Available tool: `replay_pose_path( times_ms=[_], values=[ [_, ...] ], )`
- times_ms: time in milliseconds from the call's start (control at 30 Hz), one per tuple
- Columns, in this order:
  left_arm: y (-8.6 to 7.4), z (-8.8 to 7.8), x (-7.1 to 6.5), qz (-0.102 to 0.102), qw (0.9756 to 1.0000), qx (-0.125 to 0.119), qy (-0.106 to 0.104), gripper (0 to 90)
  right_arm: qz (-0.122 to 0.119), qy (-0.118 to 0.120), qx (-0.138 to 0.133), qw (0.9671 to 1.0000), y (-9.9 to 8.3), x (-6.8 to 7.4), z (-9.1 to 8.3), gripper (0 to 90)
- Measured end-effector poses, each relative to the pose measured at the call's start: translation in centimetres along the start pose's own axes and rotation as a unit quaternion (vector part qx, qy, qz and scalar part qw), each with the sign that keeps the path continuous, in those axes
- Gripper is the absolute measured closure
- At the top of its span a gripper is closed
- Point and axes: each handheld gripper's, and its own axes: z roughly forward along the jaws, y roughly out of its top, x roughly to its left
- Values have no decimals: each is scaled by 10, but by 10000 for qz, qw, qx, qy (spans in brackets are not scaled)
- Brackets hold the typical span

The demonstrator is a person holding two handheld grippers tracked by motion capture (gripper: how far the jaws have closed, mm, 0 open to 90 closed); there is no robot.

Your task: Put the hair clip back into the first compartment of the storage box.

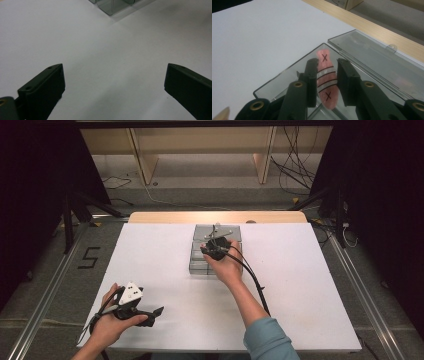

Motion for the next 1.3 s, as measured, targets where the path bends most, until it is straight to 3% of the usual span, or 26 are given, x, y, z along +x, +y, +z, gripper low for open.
replay_pose_path(
  times_ms=[1300],
  values=[
    [0, 0, 0, -16, 10000, -9, 7, 25, 260, -38, 282, 9993, 10, 3, 29, 713]
  ],
)
